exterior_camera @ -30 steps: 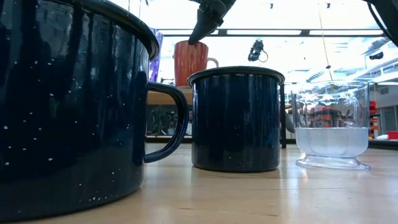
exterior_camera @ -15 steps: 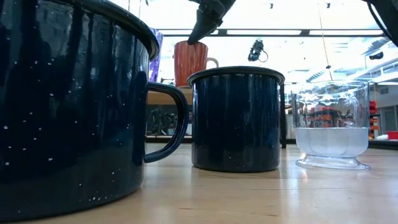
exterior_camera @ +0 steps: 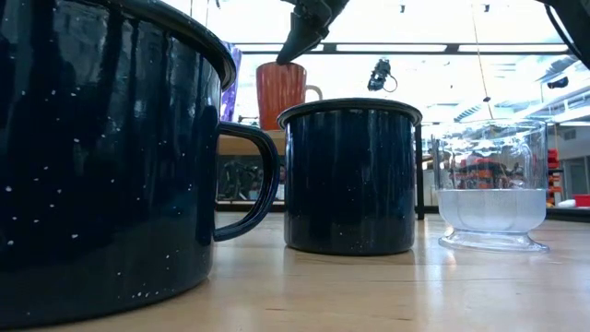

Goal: Stack small to large cups/mugs on shelf
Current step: Put the brown mug on the shelf

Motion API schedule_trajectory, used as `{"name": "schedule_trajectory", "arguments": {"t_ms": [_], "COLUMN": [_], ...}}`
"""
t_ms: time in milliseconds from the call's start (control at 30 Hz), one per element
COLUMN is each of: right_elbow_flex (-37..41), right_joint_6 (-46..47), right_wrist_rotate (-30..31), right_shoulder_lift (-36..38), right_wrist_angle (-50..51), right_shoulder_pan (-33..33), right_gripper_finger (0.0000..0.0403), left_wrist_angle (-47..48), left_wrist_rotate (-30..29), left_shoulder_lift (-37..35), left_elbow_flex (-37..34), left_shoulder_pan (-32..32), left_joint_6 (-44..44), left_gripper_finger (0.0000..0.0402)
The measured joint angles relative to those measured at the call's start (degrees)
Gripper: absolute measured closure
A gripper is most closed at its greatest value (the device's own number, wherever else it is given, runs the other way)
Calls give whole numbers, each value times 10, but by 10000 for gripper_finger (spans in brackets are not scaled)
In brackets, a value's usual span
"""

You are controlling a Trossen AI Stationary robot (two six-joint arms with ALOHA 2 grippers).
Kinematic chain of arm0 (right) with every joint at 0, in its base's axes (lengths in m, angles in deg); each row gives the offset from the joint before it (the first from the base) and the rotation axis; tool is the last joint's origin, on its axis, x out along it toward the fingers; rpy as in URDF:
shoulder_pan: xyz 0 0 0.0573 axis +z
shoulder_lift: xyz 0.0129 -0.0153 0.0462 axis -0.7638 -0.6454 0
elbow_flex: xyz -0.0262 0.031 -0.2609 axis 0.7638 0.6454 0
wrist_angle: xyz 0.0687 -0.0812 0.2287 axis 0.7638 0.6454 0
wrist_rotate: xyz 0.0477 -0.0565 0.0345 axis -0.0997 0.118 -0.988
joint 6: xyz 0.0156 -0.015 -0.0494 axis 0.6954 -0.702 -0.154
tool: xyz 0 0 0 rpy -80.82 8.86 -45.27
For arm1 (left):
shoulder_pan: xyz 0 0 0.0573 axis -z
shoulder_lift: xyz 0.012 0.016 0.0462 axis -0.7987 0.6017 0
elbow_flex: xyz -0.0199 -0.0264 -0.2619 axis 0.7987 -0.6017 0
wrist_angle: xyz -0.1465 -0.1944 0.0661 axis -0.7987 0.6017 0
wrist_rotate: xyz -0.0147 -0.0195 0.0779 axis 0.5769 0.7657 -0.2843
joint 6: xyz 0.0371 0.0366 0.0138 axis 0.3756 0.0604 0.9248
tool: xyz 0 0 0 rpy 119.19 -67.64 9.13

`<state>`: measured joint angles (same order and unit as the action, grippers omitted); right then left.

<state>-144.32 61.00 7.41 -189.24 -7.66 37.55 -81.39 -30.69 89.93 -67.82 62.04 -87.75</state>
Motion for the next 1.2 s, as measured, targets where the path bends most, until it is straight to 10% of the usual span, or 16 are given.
{"name": "schedule_trajectory", "arguments": {"t_ms": [1200], "right_elbow_flex": [68], "right_joint_6": [92], "right_wrist_rotate": [28], "right_shoulder_lift": [69], "right_wrist_angle": [113], "right_shoulder_pan": [-79], "right_gripper_finger": [208], "left_wrist_angle": [2], "left_wrist_rotate": [0], "left_shoulder_lift": [0], "left_elbow_flex": [0], "left_shoulder_pan": [0], "left_joint_6": [0], "left_gripper_finger": [378]}}
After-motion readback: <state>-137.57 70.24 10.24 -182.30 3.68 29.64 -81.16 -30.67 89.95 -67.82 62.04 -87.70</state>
